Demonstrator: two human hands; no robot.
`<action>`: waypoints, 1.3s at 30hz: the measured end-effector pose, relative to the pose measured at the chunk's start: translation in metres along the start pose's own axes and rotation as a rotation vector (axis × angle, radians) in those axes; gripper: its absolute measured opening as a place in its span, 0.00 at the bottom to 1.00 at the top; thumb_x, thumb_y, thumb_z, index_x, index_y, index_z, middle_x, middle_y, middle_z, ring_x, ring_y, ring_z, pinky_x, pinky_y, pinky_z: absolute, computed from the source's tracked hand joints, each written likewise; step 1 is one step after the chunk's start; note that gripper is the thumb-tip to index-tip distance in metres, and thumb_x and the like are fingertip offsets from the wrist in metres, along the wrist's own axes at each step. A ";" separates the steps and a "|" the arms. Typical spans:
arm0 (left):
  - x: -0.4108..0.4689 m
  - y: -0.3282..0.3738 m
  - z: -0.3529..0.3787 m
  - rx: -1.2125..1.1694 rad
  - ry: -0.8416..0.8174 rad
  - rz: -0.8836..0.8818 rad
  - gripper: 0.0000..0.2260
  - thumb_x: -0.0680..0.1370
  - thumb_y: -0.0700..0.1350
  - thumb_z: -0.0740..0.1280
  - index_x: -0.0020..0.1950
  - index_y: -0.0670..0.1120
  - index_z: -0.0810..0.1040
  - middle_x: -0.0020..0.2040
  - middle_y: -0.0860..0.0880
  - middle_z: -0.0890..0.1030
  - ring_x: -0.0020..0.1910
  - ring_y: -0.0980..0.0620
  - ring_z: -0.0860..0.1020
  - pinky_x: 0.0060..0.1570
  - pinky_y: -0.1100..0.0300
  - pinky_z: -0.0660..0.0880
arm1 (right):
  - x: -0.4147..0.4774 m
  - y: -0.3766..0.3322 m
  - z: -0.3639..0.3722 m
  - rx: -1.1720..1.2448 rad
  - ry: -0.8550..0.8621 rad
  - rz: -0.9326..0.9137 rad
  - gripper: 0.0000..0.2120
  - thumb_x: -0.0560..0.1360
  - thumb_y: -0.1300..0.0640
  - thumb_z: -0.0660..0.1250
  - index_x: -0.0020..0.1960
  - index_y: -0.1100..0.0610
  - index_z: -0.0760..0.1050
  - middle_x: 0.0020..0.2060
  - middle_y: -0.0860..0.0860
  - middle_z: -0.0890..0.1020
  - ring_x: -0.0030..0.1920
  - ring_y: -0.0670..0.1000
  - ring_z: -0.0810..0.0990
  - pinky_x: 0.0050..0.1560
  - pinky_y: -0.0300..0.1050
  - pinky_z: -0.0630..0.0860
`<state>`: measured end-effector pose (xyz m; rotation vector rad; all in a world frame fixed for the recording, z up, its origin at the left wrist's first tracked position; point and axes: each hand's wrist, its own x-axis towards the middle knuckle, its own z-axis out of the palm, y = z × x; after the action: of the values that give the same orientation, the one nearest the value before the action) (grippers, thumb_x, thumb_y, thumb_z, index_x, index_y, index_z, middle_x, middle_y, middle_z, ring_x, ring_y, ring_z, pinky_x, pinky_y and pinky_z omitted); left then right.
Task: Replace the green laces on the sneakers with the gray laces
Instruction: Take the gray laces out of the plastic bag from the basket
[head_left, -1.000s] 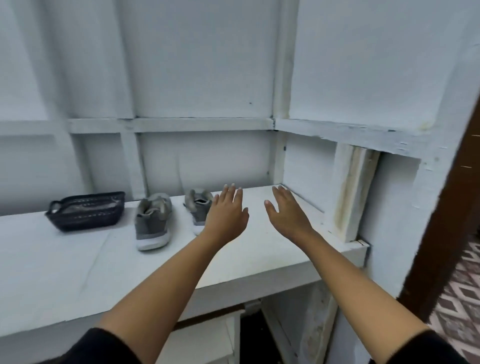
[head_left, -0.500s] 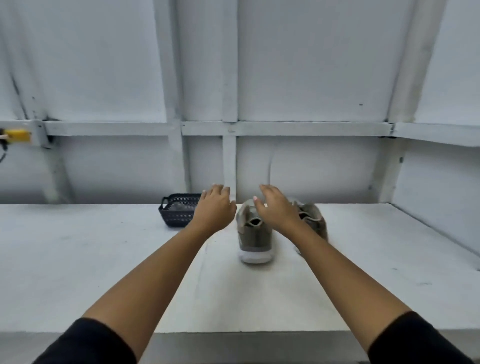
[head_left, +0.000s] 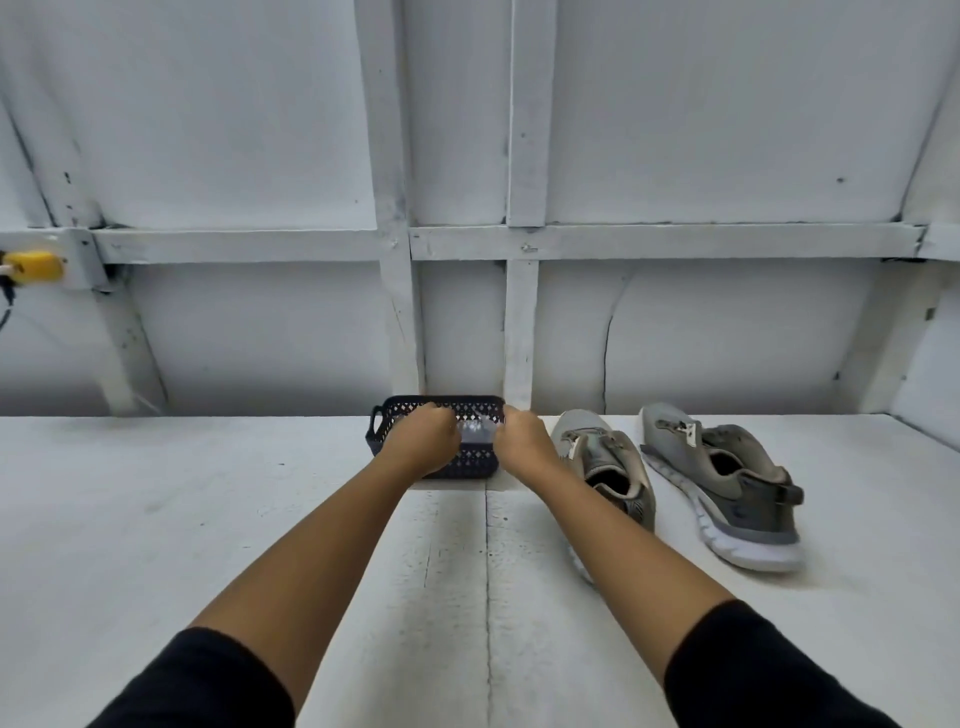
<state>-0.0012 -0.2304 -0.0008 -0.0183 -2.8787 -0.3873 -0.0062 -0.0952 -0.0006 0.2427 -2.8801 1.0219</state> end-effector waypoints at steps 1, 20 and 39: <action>0.005 -0.001 0.003 -0.022 -0.018 -0.010 0.12 0.77 0.38 0.56 0.49 0.36 0.79 0.48 0.39 0.80 0.46 0.42 0.77 0.48 0.51 0.76 | 0.002 0.001 0.003 0.034 -0.011 0.046 0.18 0.80 0.65 0.54 0.68 0.65 0.65 0.63 0.62 0.74 0.61 0.61 0.74 0.53 0.46 0.71; 0.096 0.027 0.047 -0.321 -0.340 -0.281 0.12 0.75 0.41 0.63 0.32 0.40 0.72 0.31 0.45 0.76 0.35 0.45 0.76 0.40 0.57 0.74 | 0.030 0.024 0.029 0.283 -0.008 0.249 0.14 0.81 0.53 0.57 0.47 0.60 0.78 0.41 0.56 0.79 0.40 0.53 0.71 0.26 0.38 0.59; 0.095 0.001 0.022 -0.739 -0.337 -0.499 0.11 0.78 0.35 0.61 0.36 0.37 0.75 0.29 0.43 0.79 0.27 0.51 0.80 0.32 0.57 0.78 | 0.034 0.026 0.039 0.444 0.034 0.403 0.10 0.78 0.61 0.61 0.51 0.64 0.80 0.44 0.56 0.81 0.42 0.55 0.79 0.39 0.40 0.71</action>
<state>-0.0983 -0.2252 0.0015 0.5571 -2.8259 -1.6486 -0.0454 -0.1041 -0.0433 -0.3465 -2.6901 1.7063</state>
